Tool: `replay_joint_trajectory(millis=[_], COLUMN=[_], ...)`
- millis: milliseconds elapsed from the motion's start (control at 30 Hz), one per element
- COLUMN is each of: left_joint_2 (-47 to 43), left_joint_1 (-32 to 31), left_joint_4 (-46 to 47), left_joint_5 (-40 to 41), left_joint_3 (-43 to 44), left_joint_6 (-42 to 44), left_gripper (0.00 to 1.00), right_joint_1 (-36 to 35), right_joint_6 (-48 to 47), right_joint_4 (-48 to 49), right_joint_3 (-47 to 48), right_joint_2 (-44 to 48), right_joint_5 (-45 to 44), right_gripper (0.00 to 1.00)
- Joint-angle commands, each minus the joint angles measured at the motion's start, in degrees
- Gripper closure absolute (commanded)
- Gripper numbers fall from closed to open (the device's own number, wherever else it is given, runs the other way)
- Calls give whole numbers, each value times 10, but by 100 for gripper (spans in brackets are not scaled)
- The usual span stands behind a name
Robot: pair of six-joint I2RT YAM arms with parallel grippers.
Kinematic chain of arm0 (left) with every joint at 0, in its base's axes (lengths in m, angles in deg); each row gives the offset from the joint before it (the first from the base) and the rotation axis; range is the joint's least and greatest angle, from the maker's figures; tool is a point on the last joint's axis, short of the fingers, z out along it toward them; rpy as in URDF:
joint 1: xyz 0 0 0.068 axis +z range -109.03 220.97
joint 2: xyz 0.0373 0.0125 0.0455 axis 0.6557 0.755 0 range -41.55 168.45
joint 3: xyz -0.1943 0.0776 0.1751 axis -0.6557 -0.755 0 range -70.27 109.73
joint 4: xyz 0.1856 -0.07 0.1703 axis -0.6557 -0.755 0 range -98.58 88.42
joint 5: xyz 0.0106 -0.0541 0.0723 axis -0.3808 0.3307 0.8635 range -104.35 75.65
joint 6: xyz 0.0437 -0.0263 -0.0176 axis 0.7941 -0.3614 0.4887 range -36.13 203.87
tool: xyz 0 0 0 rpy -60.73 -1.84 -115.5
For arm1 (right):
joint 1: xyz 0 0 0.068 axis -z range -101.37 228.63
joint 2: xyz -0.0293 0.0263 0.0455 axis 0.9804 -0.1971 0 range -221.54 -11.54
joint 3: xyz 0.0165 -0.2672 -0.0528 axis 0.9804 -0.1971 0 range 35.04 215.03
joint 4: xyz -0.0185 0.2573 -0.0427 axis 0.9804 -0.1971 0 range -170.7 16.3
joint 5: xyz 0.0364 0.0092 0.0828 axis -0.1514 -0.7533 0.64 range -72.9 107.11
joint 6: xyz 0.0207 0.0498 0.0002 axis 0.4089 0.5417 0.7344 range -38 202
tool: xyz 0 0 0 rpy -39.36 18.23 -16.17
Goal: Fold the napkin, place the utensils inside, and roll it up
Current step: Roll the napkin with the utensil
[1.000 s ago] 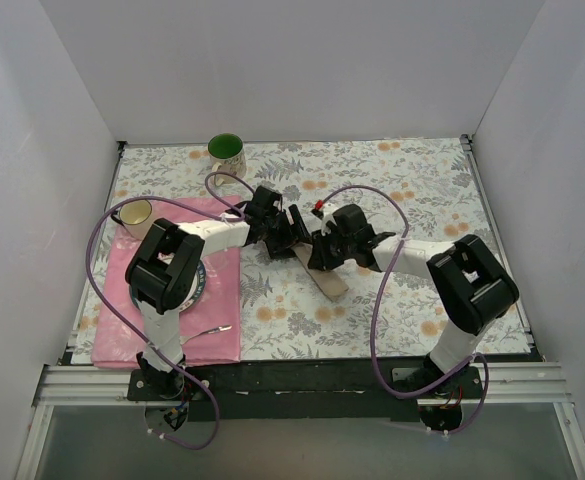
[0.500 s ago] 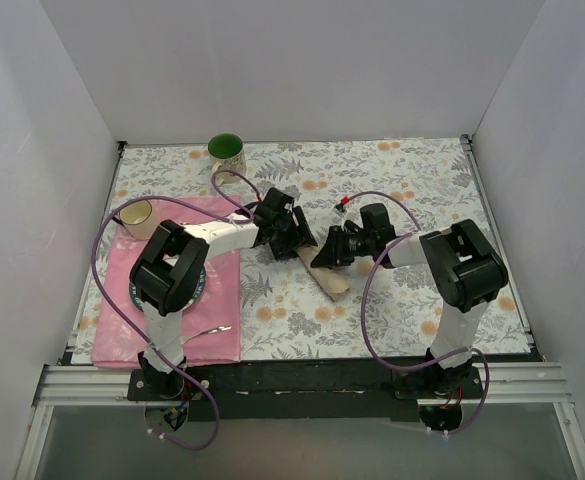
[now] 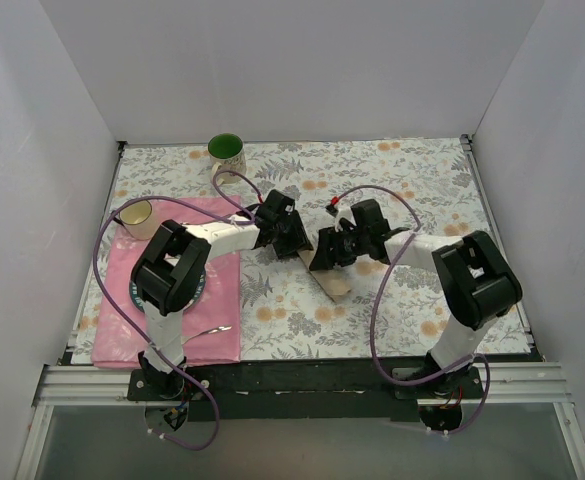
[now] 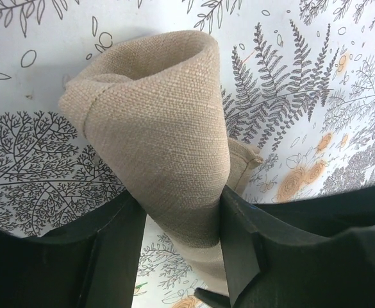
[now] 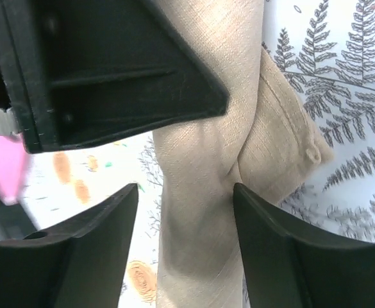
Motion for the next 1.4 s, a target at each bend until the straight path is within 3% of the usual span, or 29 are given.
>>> replay_joint_trajectory(millis=[0,67,267,500,600,633,833,967,1167,1367], left_joint_2=[35,38,42,42,39,38,17,-1,-3,4], left_joint_1=[-3,0,15,20,21,21,21,23,22,17], left_joint_4=[-51,-50,-49,-47,-48,-49,-52,-53,-41,-47], left_joint_5=[-4,-22,-61,-75,-74,-71,-60,-55,-61,-45], left_joint_3=[-24,-22,-21,-22,-23,-22,-23,-31,-35,-37], left_joint_6=[20,20,19,22,25,27,37,27,15,-12], left_gripper=[54,54,54,55,53,52,33,25,24,24], right_joint_1=[-80,-138,-235,-268,-268,-268,-260,-232,-160,-87], right_joint_6=[-125,-142,-164,-171,-171,-171,-138,-102,-54,3], right_joint_4=[-173,-188,-207,-221,-225,-224,-200,-162,-82,-1], right_joint_3=[35,46,69,115,124,123,103,79,21,-20], right_joint_2=[70,77,49,-31,-42,-41,-21,0,40,48], right_joint_5=[-247,-374,-573,-657,-663,-661,-584,-465,-257,-118], right_gripper=[29,25,21,21,28,35,61,63,64,63])
